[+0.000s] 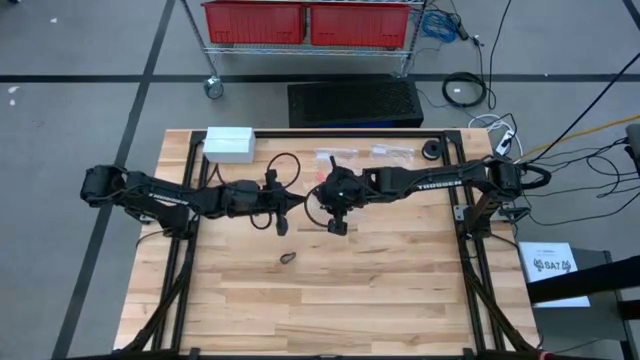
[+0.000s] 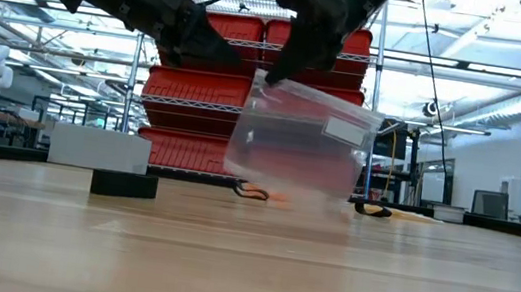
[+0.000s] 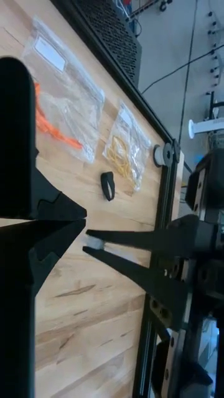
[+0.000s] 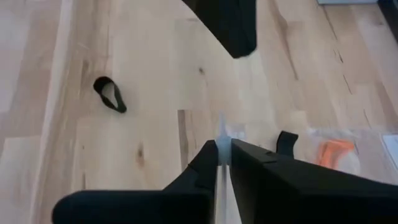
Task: Sort rubber bands
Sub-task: Open the left zip lock bag
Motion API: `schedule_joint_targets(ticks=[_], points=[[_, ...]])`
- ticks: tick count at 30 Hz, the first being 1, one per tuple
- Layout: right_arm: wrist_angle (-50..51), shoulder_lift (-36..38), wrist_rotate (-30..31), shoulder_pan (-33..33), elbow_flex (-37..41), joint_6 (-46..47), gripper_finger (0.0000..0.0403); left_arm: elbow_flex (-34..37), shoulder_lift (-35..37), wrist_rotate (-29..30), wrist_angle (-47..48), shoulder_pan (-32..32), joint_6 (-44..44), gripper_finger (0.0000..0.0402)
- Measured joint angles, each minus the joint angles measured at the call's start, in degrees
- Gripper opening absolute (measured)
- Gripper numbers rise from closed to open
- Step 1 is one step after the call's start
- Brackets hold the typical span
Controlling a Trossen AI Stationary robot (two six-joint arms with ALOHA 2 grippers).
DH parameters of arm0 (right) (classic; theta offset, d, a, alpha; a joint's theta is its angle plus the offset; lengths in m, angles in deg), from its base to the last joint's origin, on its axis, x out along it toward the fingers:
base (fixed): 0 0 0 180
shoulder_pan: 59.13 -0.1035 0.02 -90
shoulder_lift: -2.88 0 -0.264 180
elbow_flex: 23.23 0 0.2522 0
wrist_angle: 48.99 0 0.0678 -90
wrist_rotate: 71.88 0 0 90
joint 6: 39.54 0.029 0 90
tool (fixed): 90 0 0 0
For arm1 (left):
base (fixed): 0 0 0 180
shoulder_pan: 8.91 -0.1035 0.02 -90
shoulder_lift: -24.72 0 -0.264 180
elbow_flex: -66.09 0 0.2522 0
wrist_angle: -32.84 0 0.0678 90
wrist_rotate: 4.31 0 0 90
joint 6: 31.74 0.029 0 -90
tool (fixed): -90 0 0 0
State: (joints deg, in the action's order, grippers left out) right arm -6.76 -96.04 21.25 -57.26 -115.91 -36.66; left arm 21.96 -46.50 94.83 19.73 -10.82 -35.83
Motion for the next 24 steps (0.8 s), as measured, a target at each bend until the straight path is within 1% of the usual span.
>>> schedule_joint_targets(ticks=[2,4,8,12,14,17,24], points=[[-0.3,0.0,0.0,-0.2,0.0,-0.6,0.001,0.0,0.0,-1.6,0.0,0.0,0.0,0.0007],[-0.8,0.0,0.0,-0.4,0.0,-0.9,0.001,0.0,0.0,-4.3,0.0,0.0,-0.1,0.0022],[-1.5,0.0,-0.1,-0.6,0.0,-1.9,0.0009,0.0,0.0,-7.4,-0.7,0.0,-1.3,0.0069],[-2.4,0.0,-0.1,-0.8,0.0,-2.4,0.0009,0.0,0.0,-8.6,-0.7,0.0,-3.5,0.0119],[-2.7,0.0,-0.1,-0.8,0.0,-2.9,0.0009,0.0,0.0,-9.0,-1.0,0.0,-4.7,0.0136],[-3.1,0.0,-0.2,-0.9,0.0,-3.3,0.0009,0.0,0.0,-8.9,-1.0,0.0,-4.8,0.0146],[-3.8,0.0,-0.3,-0.9,0.0,-4.0,0.0009,0.0,-0.9,-8.8,-0.9,0.0,-6.1,0.0148]])
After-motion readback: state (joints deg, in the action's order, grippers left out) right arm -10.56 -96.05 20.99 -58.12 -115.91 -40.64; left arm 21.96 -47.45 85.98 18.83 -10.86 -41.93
